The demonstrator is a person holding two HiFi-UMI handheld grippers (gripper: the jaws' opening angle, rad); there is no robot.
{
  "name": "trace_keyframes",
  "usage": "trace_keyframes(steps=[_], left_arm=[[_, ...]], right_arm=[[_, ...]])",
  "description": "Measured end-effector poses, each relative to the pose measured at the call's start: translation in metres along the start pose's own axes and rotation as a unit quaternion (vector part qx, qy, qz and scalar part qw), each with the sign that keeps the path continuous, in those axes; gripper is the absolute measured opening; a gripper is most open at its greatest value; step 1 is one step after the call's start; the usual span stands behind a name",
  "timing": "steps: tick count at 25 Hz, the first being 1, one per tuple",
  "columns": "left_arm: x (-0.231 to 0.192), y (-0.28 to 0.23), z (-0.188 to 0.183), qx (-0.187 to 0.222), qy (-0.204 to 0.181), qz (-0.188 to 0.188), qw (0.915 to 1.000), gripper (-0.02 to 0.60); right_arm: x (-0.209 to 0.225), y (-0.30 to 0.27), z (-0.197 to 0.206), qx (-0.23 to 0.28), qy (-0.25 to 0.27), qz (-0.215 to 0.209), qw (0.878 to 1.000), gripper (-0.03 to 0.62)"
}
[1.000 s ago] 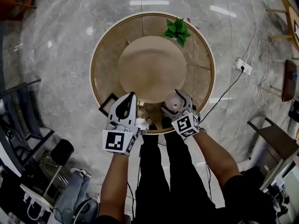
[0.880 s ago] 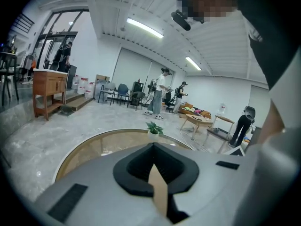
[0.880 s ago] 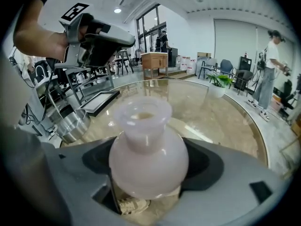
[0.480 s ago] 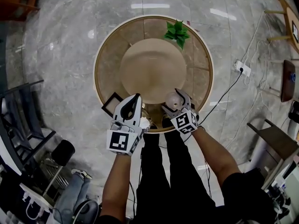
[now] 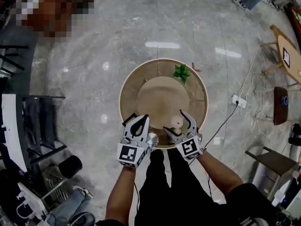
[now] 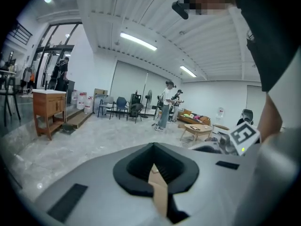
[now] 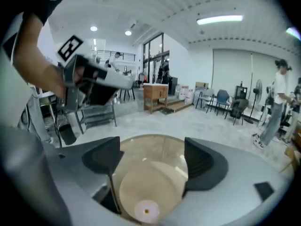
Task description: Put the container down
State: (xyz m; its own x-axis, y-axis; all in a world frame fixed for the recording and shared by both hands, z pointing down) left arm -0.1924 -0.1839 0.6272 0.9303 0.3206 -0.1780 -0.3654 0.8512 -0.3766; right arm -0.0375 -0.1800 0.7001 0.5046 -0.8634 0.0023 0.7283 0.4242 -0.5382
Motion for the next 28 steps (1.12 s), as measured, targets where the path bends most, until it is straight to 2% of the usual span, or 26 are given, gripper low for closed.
trace_keyframes(steps=[3, 5, 7, 11, 13, 15, 17, 20, 23, 26, 28], left_arm=[[-0.004, 0.031, -0.039, 0.02, 0.004, -0.04, 0.999, 0.0], [-0.01, 0.043, -0.071, 0.053, 0.017, -0.072, 0.9959, 0.0], [-0.013, 0.049, -0.102, 0.082, 0.019, -0.084, 0.9929, 0.0], [0.0, 0.071, -0.148, 0.103, 0.018, -0.078, 0.9915, 0.0], [0.007, 0.08, -0.165, 0.115, 0.006, -0.074, 0.9905, 0.0], [0.011, 0.088, -0.177, 0.126, -0.011, -0.074, 0.9892, -0.001], [0.014, 0.093, -0.186, 0.129, -0.036, -0.074, 0.9882, 0.0], [0.018, 0.096, -0.197, 0.132, -0.071, -0.069, 0.9863, 0.0], [0.023, 0.096, -0.21, 0.143, -0.07, -0.061, 0.9853, 0.0], [0.032, 0.101, -0.227, 0.153, -0.067, -0.057, 0.9843, 0.0], [0.033, 0.11, -0.239, 0.162, -0.061, -0.058, 0.9833, 0.0]], right_arm=[[0.001, 0.036, -0.087, 0.079, 0.005, 0.011, 0.997, 0.407], [0.006, 0.054, -0.135, 0.123, 0.004, 0.023, 0.992, 0.407], [0.011, 0.069, -0.176, 0.158, 0.007, 0.033, 0.987, 0.399], [0.01, 0.11, -0.236, 0.195, 0.049, 0.052, 0.978, 0.288], [0.012, 0.126, -0.256, 0.213, 0.072, 0.063, 0.972, 0.236], [0.013, 0.139, -0.271, 0.225, 0.085, 0.069, 0.968, 0.219], [0.012, 0.147, -0.283, 0.232, 0.087, 0.075, 0.966, 0.219], [0.011, 0.156, -0.297, 0.248, 0.079, 0.087, 0.962, 0.175], [0.011, 0.165, -0.31, 0.274, 0.076, 0.092, 0.954, 0.116], [0.013, 0.173, -0.319, 0.297, 0.054, 0.088, 0.949, 0.101], [0.012, 0.178, -0.323, 0.304, 0.051, 0.096, 0.946, 0.05]])
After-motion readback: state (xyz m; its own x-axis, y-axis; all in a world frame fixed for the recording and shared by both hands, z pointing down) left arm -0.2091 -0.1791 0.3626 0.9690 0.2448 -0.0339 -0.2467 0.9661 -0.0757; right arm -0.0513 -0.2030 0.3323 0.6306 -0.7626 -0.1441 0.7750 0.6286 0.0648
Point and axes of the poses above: the fingertips, and each gripper's own axes: y backward along the fingers, x to its right, z out of its underside, the point moved 5 cm from there along y, backward along the fingers, and after that the axes turned 5 degrees about -z, right-handed, at the moved point
